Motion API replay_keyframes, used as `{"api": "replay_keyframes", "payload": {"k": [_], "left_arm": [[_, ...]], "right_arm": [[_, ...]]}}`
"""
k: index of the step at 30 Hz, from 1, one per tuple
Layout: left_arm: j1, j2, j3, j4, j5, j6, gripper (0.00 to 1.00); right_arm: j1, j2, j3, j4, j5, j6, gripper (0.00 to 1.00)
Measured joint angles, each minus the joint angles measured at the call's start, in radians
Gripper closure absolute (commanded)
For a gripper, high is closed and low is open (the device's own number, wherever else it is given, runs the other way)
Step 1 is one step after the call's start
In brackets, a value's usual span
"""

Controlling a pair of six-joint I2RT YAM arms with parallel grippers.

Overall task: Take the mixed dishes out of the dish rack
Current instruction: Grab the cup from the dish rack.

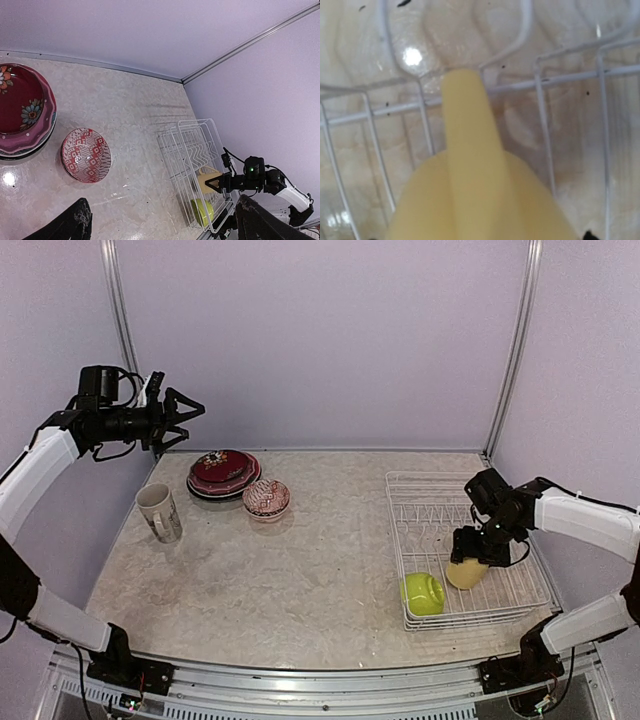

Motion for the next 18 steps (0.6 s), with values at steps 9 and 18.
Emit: {"api": "replay_keyframes", "payload": {"k": [9,18], "left_arm": [[0.0,0.0,0.0,0.001,0.0,0.0,0.04],[-0.006,0.005,0.0,0.002,0.004,-0.001,0.04]], "right_arm": [[0.009,-0.033,-0.001,-0.001,-0.006,0.011,0.76],[0.013,-0.199,-0.007,0.016,-0.035,0.016,1.0]]}}
